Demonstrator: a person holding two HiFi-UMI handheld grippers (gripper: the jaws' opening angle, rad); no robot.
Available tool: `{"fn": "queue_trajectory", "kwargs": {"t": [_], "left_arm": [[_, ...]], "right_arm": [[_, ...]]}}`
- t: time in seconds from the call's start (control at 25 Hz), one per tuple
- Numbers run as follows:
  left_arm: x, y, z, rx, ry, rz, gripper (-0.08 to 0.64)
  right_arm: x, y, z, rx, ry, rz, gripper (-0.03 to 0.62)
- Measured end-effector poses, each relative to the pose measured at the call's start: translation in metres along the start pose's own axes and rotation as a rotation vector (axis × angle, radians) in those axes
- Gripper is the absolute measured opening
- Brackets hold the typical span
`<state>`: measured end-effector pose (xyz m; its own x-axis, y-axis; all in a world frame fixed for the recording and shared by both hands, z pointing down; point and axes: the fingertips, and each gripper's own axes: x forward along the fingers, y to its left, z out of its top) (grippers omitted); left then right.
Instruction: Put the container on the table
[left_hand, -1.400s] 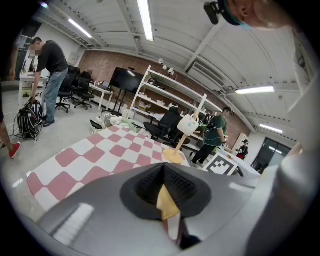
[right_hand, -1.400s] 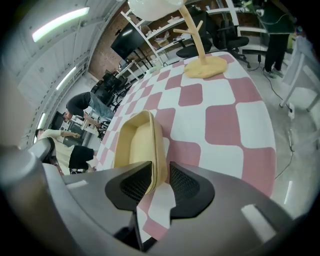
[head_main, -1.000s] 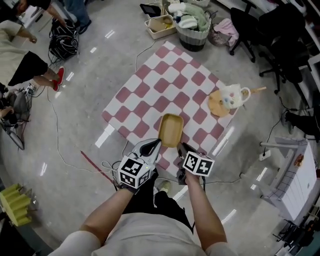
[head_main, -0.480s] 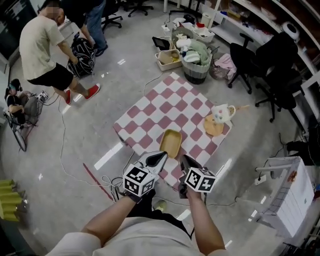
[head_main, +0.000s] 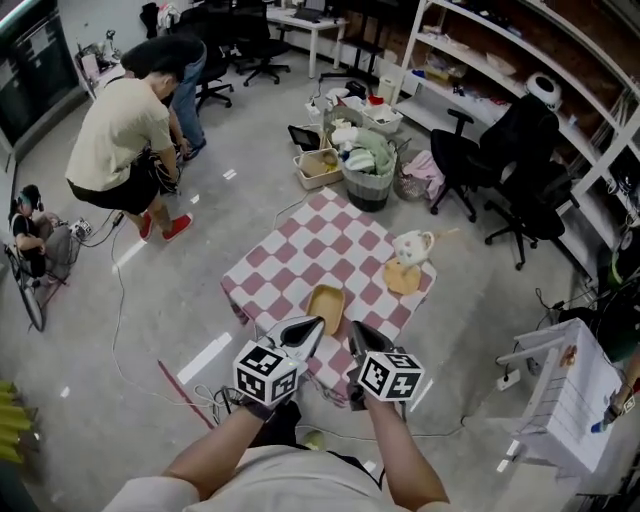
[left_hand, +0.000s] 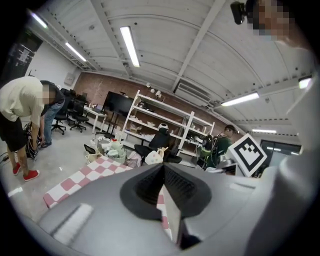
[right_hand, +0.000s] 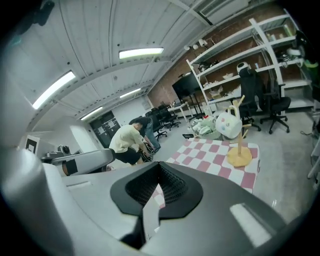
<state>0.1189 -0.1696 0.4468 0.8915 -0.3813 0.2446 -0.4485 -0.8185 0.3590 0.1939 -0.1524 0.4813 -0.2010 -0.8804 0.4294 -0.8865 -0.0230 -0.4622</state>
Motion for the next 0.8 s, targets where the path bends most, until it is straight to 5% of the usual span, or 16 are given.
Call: {"fn": "queue_trajectory", "kwargs": {"t": [0.8], "left_arm": [[-0.072,-0.074,0.078,0.139,-0.173,0.014,0.005]], "right_arm": [[-0.091,0.075,0.064,-0.175,-0.221,0.065,0.009]]}}
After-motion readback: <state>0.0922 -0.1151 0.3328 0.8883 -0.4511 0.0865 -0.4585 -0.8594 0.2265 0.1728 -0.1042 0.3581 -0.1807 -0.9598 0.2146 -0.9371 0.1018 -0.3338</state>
